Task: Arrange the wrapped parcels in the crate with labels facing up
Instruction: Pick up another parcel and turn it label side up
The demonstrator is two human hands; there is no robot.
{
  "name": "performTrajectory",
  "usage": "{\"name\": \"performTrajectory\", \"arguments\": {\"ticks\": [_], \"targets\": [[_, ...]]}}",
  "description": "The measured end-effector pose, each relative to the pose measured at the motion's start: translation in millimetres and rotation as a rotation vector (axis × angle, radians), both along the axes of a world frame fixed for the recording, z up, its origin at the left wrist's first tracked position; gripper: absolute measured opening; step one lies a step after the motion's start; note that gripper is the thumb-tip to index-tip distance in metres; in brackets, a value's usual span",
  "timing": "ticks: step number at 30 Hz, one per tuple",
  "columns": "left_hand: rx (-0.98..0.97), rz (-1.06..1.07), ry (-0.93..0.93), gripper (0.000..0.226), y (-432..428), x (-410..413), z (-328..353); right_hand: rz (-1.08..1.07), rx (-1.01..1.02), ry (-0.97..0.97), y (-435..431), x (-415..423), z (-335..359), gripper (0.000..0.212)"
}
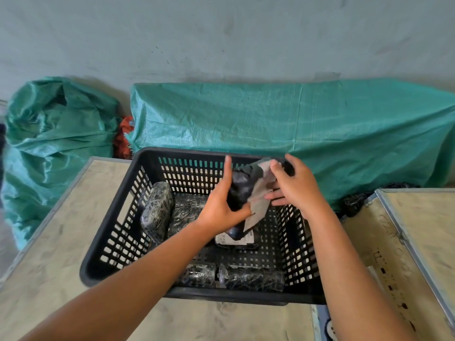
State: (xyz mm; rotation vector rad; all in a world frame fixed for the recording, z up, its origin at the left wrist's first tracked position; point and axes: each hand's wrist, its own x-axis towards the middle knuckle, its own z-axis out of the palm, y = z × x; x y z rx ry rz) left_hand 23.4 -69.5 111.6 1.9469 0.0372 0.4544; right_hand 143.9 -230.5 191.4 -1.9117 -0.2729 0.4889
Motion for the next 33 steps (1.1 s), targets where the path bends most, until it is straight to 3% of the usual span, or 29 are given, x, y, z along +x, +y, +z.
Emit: {"name": "performTrajectory", "arguments": {"ticks": [2, 4, 8, 10, 16, 22, 25, 30, 33], "targets": [[-0.076, 0.036, -0.016, 0.112, 7, -2, 5, 0.007, -0.164, -0.262, -4, 3, -4, 0.076], [-0.155, 0.041, -0.032, 0.101, 13, -2, 9, 0.048, -0.188, -0.349, -11, 5, -13, 0.076], [-0.336, -0.001, -0.014, 0.082, 28, 5, 13, 0.299, 0.023, -0.045, -19, 2, -39, 0.105], [-0.303, 0.026, 0.024, 0.074, 36, 11, 8, 0.358, 0.075, 0.003, -19, 1, -54, 0.117], [-0.101, 0.032, 0.326, 0.048, 49, 29, -30, 0.431, -0.156, -0.032, -4, 9, -93, 0.097], [-0.091, 0.076, 0.443, 0.059, 50, 36, -68, 0.357, -0.322, -0.070, 14, -3, -124, 0.102], [0.036, 0.101, 0.513, 0.069, 46, 29, -84, 0.353, -0.459, -0.053, 14, -8, -144, 0.106], [0.253, -0.151, 0.777, 0.120, 45, 11, -99, 0.474, -0.568, 0.074, 7, -4, -161, 0.113], [0.331, -0.219, 0.792, 0.130, 45, 5, -100, 0.482, -0.563, 0.075, 10, -2, -162, 0.112]]}}
